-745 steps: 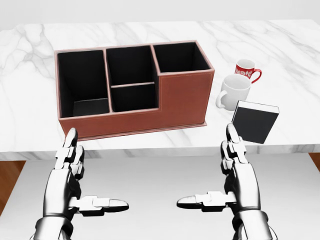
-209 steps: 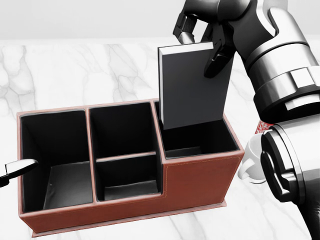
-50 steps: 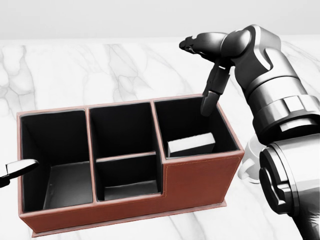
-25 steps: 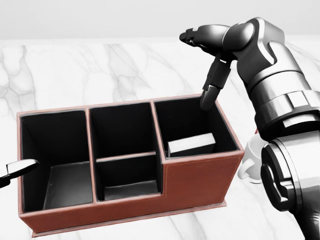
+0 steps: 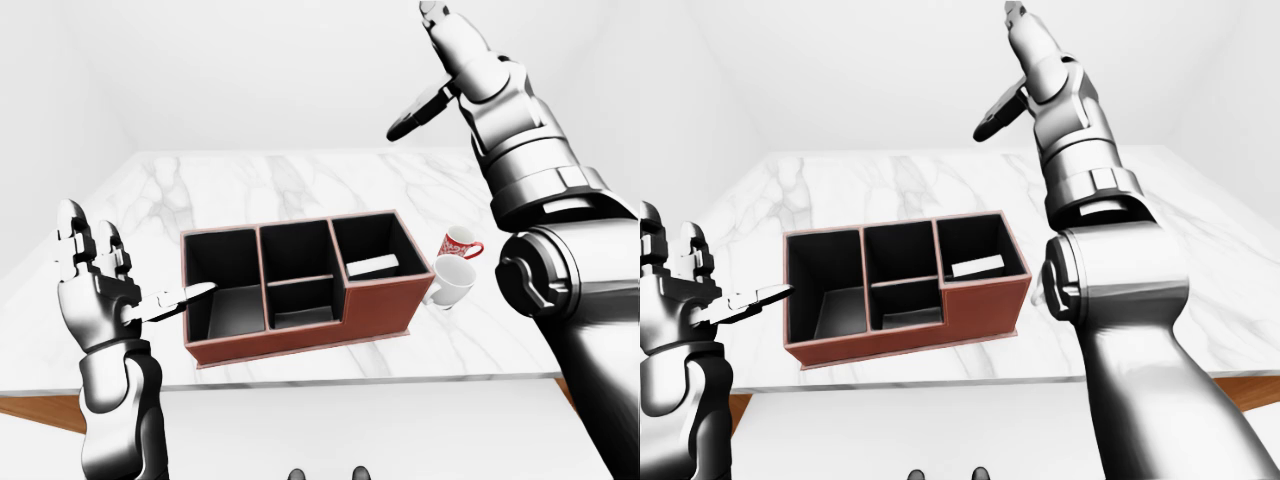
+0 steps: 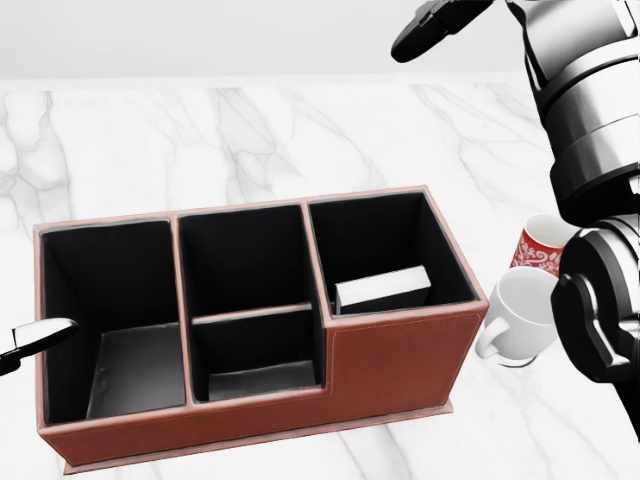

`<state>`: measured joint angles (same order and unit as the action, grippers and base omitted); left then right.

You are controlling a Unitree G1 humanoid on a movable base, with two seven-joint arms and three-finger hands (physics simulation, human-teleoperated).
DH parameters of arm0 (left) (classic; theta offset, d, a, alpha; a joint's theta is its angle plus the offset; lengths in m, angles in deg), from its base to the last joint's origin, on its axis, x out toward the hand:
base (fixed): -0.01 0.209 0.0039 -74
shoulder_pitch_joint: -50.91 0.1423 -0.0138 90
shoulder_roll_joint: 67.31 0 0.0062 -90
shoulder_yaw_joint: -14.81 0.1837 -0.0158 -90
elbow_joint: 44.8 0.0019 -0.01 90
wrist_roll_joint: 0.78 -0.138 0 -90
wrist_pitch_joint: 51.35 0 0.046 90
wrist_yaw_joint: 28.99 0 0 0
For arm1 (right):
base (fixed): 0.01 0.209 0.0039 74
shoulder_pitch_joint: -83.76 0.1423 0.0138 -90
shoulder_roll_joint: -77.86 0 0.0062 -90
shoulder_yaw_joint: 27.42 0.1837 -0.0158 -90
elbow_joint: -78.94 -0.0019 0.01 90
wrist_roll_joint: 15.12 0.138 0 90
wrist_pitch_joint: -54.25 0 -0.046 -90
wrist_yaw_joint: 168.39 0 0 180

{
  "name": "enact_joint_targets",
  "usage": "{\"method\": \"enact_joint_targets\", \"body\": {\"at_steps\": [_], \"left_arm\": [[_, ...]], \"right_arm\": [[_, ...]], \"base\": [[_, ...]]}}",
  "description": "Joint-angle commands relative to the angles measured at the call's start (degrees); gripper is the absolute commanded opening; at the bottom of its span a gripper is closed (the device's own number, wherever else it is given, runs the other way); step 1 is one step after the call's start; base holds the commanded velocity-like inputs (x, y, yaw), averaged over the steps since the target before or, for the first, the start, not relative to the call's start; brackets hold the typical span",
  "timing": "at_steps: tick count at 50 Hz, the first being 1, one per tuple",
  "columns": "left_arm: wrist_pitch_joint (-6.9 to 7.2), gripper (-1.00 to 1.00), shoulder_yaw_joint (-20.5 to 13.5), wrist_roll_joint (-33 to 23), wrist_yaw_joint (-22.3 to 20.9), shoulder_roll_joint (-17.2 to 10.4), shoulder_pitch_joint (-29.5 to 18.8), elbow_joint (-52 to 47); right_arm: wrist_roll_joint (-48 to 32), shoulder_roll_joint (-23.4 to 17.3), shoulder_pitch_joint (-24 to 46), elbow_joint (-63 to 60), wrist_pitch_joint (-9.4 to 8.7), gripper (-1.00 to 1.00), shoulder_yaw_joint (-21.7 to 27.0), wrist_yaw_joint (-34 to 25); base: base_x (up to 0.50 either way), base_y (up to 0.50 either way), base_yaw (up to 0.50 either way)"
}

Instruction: Pick up the book and place it in the right compartment of the caddy.

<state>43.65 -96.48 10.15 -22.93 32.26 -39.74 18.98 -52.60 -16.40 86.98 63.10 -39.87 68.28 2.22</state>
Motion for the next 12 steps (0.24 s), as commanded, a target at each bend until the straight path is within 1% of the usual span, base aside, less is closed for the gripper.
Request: {"method": "enact_joint_targets", "body": {"at_steps": [1, 2, 4, 12], "left_arm": [[0.0, 1.0, 0.08, -0.11, 0.03, 0.04, 0.0, -0.09], [0.0, 1.0, 0.06, -0.09, 0.04, 0.04, 0.02, -0.14], [0.0, 1.0, 0.03, -0.09, 0.04, 0.04, 0.0, -0.05], [0.0, 1.0, -0.01, -0.06, 0.0, 0.06, 0.08, -0.13]], "right_arm": [[6.11, -1.95, 3.09, 0.14, 2.5, 1.0, 1.15, 11.63], [6.09, -1.9, 2.96, 0.23, 2.59, 1.0, 0.74, 10.28], [5.91, -1.95, 2.75, 0.25, 2.82, 1.0, 0.42, 11.0], [6.63, -1.94, 2.75, 0.25, 2.88, 1.0, 0.44, 10.52]], "base": [[0.0, 0.0, 0.0], [0.0, 0.0, 0.0], [0.0, 0.0, 0.0], [0.0, 0.0, 0.0]]}}
